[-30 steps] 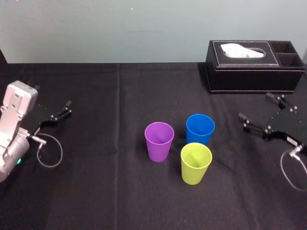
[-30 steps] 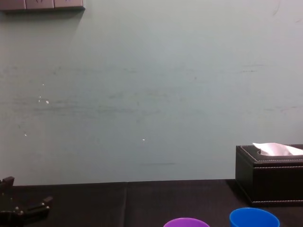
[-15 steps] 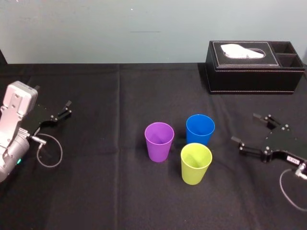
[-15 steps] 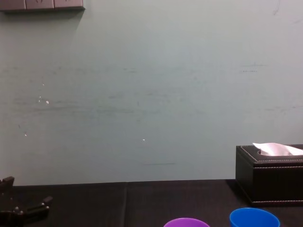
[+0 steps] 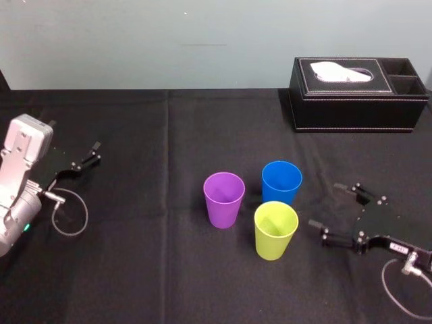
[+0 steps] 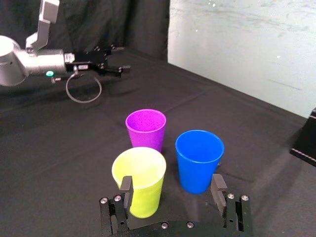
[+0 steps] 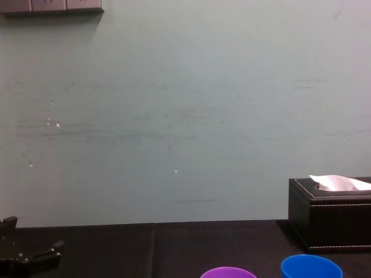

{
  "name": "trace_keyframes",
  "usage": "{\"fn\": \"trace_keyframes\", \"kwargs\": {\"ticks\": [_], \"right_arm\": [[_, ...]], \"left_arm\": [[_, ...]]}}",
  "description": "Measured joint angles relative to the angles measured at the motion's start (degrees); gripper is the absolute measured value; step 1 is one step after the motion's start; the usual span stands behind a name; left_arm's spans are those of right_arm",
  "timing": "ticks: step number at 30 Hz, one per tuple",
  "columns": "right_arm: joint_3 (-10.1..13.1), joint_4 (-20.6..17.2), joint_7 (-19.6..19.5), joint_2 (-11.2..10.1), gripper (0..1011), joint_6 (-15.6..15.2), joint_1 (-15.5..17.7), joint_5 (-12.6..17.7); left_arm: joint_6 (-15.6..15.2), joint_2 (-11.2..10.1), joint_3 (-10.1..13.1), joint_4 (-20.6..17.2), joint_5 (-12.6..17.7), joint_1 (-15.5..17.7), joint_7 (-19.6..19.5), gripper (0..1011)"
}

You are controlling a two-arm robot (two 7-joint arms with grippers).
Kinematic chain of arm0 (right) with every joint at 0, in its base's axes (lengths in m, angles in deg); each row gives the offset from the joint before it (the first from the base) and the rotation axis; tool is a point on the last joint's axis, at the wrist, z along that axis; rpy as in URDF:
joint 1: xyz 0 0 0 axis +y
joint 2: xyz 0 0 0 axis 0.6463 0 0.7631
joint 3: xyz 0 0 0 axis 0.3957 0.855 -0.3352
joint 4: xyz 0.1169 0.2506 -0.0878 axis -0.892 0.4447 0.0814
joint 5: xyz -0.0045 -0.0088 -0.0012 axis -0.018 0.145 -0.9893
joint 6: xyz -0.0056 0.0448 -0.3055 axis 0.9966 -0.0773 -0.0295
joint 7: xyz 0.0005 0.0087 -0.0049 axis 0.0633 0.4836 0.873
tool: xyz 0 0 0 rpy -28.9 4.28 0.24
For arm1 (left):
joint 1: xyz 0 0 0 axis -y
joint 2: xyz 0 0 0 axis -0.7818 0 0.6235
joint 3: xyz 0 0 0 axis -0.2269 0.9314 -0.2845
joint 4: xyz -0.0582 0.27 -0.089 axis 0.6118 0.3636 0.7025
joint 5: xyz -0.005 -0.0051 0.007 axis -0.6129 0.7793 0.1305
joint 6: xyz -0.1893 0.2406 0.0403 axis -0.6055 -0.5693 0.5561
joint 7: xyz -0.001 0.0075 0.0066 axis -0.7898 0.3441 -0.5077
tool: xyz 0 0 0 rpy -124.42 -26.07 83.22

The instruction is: Stack the three plastic cups sequentially using one hand.

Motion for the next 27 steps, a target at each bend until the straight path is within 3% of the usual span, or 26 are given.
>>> {"fn": "trace_keyframes", "kwargs": {"ticks": [10, 27], "right_arm": [[-2.85, 0.82, 0.53, 0.94, 1003, -0.82, -1.01, -3.45], [-5.63, 1.83, 2.07, 2.56, 1003, -0.93, -2.74, -4.60]], "left_arm": [[0.00, 0.00, 0.00, 0.00, 0.00, 0.00, 0.00, 1011], [0.00, 0.00, 0.00, 0.00, 0.00, 0.00, 0.00, 1011]]}}
